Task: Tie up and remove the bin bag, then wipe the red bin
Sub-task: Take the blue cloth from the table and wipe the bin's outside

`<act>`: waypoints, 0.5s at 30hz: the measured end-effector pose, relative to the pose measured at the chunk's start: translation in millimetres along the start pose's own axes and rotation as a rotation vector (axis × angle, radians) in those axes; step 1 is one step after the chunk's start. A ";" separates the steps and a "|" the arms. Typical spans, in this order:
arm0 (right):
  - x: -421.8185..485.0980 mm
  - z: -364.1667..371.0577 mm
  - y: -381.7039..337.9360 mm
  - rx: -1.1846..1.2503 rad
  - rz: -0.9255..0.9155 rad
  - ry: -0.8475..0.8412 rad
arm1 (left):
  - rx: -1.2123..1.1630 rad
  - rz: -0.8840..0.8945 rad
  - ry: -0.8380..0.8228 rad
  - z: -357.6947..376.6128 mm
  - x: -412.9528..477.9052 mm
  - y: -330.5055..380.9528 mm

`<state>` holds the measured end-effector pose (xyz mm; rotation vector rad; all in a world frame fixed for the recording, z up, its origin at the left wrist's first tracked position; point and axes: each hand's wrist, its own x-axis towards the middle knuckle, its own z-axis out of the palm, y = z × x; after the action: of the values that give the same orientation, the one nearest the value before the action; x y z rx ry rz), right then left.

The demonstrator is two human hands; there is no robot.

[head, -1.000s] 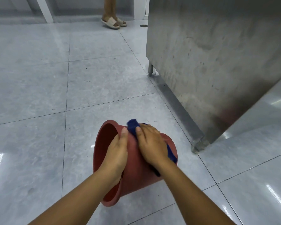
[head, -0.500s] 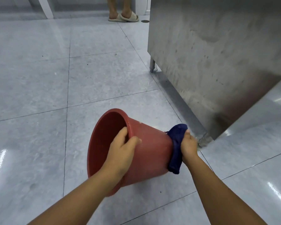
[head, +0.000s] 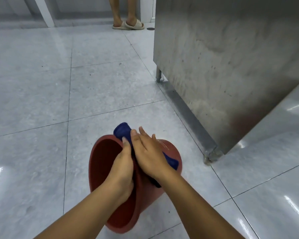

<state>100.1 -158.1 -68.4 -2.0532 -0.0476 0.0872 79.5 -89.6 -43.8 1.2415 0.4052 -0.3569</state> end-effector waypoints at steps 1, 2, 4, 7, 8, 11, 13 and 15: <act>2.3 1.2 6.7 -0.003 -0.017 -0.019 | -0.018 -0.012 -0.079 -5.3 1.1 2.6; 4.1 2.2 13.0 -0.024 -0.039 -0.015 | 0.004 -0.027 -0.162 -11.6 2.9 3.5; 7.4 9.3 23.0 -0.127 -0.073 0.035 | 0.045 -0.042 -0.172 -18.2 6.8 3.5; 17.6 20.4 34.9 -0.245 -0.072 0.126 | 0.013 0.003 -0.070 -18.4 8.5 2.9; 22.3 20.8 40.3 -0.250 -0.048 0.145 | 0.036 -0.001 -0.033 -21.4 8.5 2.0; 35.4 12.0 65.7 -0.258 0.057 0.213 | 0.150 0.012 0.103 -36.0 10.6 -4.1; 38.2 3.2 86.7 -0.256 0.122 0.264 | 0.166 0.019 0.154 -40.6 6.7 -8.4; 39.8 -6.0 103.6 -0.223 0.202 0.309 | 0.188 0.022 0.178 -40.7 1.5 -12.8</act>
<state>139.8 -208.7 -158.9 -2.2673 0.3560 -0.1158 70.6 -54.3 -66.3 1.4664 0.5190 -0.2708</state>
